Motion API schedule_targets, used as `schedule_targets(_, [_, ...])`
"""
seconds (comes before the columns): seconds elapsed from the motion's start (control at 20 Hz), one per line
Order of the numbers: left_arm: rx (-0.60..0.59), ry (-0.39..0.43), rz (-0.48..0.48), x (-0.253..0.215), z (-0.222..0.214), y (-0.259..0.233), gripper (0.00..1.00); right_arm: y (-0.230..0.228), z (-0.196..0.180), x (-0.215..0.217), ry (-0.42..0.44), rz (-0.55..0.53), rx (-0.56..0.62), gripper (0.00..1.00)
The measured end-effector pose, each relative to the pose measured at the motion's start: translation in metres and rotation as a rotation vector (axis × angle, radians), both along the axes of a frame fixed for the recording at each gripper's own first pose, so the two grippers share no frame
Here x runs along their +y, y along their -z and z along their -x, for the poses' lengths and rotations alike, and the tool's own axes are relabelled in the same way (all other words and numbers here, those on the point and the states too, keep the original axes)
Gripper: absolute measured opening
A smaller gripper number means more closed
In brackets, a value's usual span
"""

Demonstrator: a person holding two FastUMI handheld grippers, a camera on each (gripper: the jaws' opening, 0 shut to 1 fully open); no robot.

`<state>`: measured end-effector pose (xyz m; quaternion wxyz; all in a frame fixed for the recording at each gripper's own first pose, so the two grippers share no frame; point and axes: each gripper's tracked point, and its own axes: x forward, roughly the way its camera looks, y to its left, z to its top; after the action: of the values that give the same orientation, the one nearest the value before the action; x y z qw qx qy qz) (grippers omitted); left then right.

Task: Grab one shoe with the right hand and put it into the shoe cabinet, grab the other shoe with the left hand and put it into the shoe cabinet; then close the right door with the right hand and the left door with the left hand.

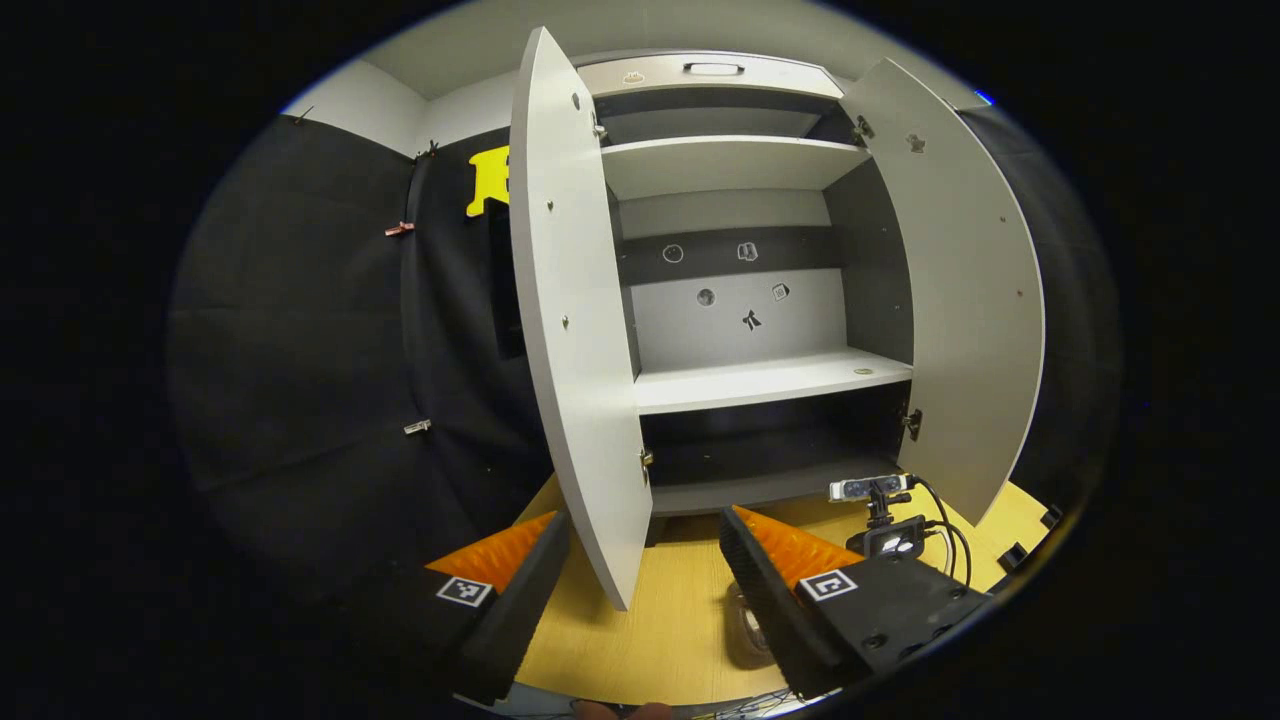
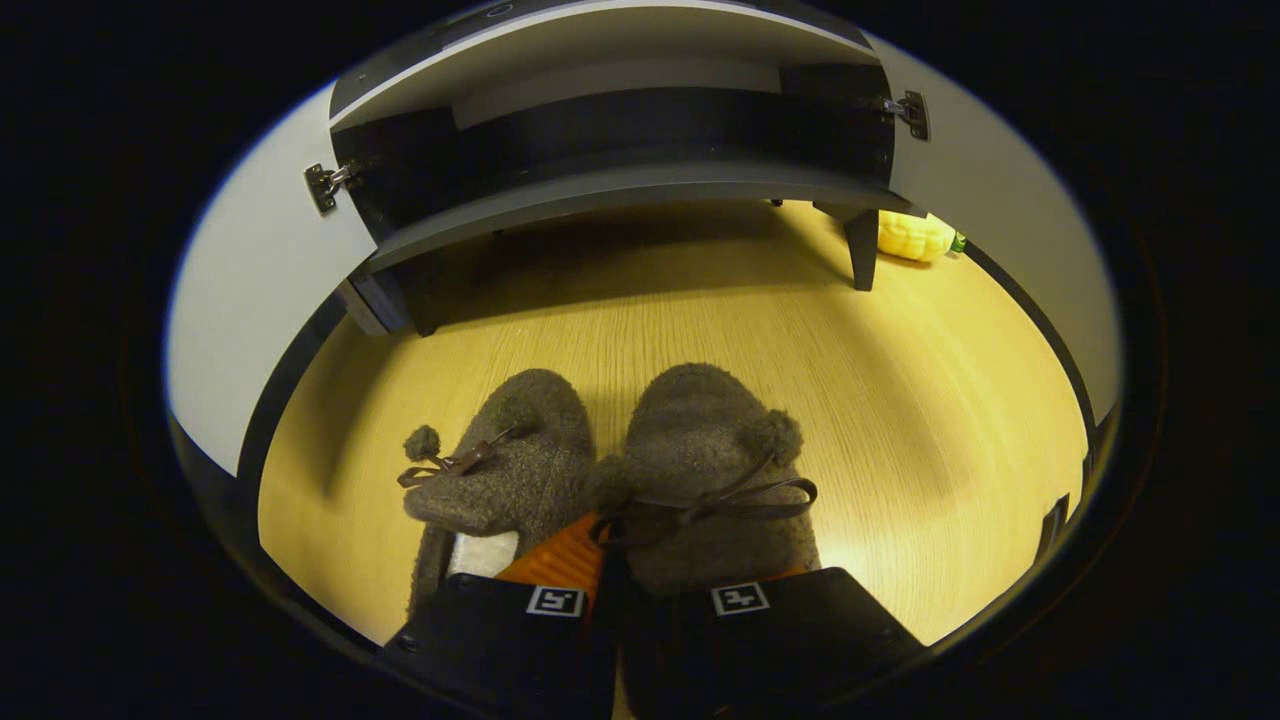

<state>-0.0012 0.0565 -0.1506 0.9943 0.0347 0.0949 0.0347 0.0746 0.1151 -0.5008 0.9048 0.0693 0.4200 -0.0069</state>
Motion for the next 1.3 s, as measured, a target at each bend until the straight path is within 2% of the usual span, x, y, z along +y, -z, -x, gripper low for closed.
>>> schedule_targets(0.05, [0.000,0.001,0.005,-0.001,-0.001,0.000,0.95,-0.005,0.003,-0.001,-0.013,-0.002,0.002,0.10])
schedule_targets(0.2, [-0.004,0.003,0.018,-0.003,-0.003,-0.002,0.95,-0.017,0.007,-0.011,-0.009,-0.004,-0.011,0.10])
schedule_targets(0.45, [-0.008,0.011,0.017,-0.008,-0.008,-0.001,0.96,-0.073,0.008,-0.024,-0.030,-0.028,-0.060,0.09])
schedule_targets(0.85, [-0.019,0.054,0.053,-0.028,-0.017,-0.004,0.95,-0.205,-0.006,-0.034,-0.045,-0.098,-0.147,0.09])
schedule_targets(1.05, [-0.034,0.077,0.057,-0.035,-0.020,-0.012,0.95,-0.283,-0.035,-0.037,-0.077,-0.080,-0.236,0.09])
schedule_targets(1.3, [-0.043,0.091,0.074,-0.041,-0.024,-0.017,0.95,-0.364,-0.109,-0.040,-0.094,-0.086,-0.349,0.10])
